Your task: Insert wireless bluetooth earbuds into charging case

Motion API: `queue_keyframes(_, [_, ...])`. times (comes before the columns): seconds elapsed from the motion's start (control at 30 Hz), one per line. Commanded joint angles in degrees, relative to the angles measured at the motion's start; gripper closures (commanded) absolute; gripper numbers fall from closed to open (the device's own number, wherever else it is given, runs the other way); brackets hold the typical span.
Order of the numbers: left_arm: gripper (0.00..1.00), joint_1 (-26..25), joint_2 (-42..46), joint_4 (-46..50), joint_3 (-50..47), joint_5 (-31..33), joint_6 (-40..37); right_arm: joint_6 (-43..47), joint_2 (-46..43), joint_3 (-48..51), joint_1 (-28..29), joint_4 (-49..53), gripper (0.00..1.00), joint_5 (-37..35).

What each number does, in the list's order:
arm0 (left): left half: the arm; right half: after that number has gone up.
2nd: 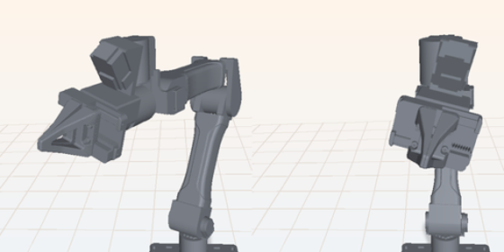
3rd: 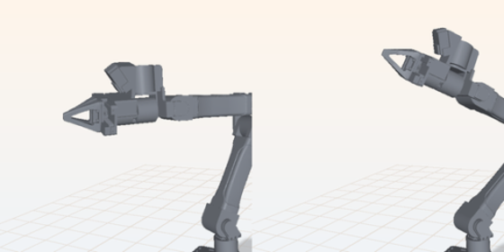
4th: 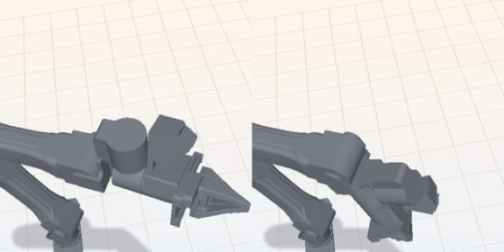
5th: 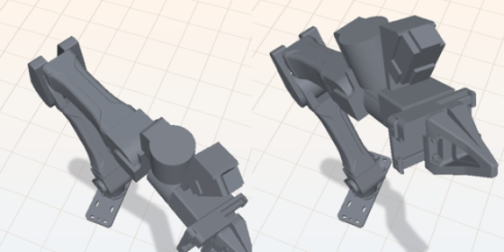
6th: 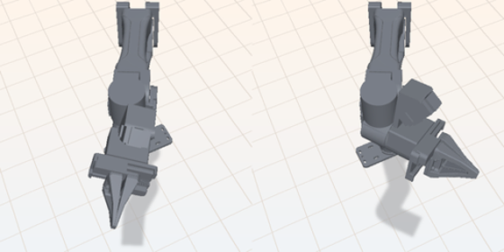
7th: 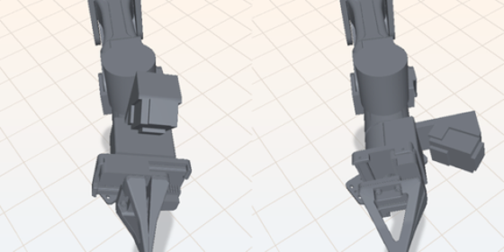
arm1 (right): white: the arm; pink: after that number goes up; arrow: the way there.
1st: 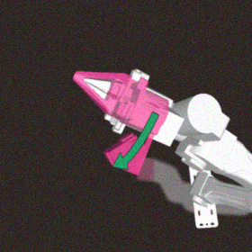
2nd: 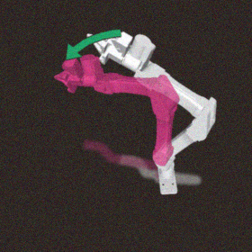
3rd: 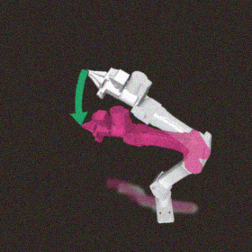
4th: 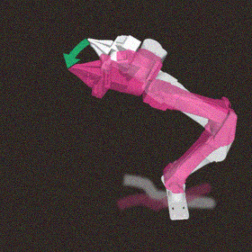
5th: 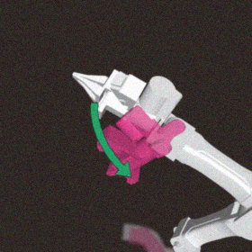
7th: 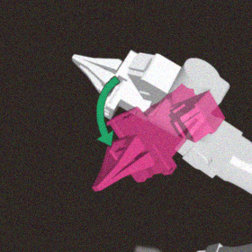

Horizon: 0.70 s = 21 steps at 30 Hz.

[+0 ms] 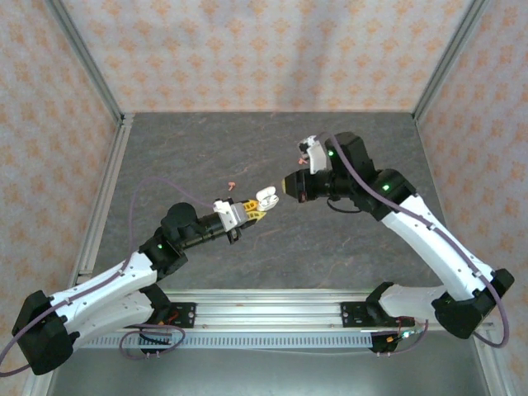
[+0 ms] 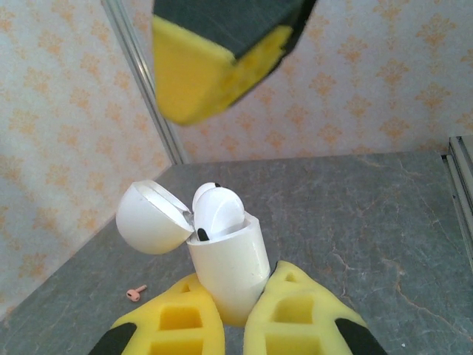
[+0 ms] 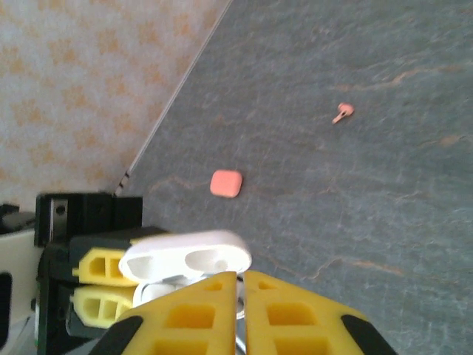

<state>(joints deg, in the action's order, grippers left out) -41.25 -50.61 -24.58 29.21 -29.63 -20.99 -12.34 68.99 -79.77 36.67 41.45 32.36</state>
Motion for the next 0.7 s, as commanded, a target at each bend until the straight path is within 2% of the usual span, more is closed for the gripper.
queue_keyframes(0.0, [1.00,-0.20,0.87,0.95,2.41,-0.91,-0.72,-0.02,2.05,-2.81,-3.03,1.39,0.84,1.26])
queue_keyframes(0.2, [1.00,-0.23,-0.22,3.31,4.29,-2.95,-0.60,-0.56,10.84,-5.84,-4.84,-0.92,0.76,11.29])
queue_keyframes(0.4, [1.00,-0.23,-2.18,8.53,7.79,-4.99,-1.60,-0.58,16.96,-5.65,-4.93,-3.47,0.74,22.07])
queue_keyframes(0.57, [1.00,-0.12,-3.05,9.25,8.78,-3.81,-0.51,-0.99,16.47,-4.27,-4.89,-4.95,0.76,28.83])
queue_keyframes(0.67, [1.00,0.32,-3.19,7.75,8.53,-2.47,1.98,-1.45,14.03,-1.76,-4.88,-6.01,0.76,30.24])
